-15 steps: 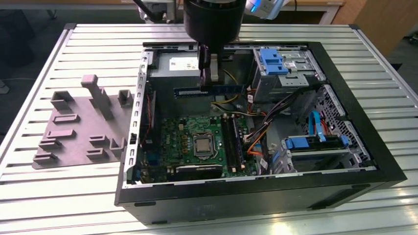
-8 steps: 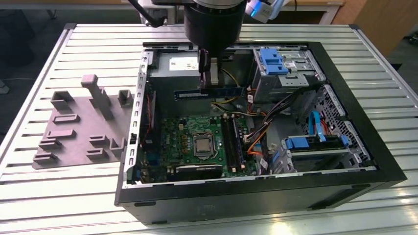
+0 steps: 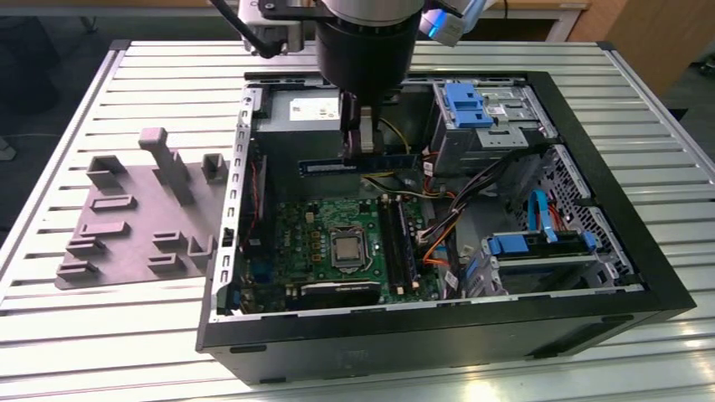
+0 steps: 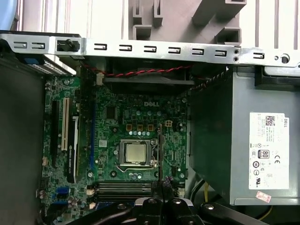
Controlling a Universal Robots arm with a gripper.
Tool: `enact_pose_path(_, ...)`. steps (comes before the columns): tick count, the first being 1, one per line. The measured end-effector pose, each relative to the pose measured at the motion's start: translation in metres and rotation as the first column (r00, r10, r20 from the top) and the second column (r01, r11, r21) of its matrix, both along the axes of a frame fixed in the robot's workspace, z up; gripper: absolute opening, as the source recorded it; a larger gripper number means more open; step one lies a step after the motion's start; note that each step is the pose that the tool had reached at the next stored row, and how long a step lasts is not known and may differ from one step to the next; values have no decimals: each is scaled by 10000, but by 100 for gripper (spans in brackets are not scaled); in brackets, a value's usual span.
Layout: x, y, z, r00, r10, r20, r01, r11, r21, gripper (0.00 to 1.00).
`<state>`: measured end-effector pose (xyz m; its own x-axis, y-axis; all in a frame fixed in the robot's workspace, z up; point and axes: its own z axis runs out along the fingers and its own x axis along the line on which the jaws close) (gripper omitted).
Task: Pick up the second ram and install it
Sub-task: 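Pick up the second ram and move it above second insertion slot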
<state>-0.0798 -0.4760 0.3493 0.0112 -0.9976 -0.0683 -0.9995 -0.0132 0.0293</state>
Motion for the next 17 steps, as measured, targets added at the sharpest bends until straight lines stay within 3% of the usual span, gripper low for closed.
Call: enact_pose_path(17,14,-42,-121,10000,-25,0,25,10000,0,11)
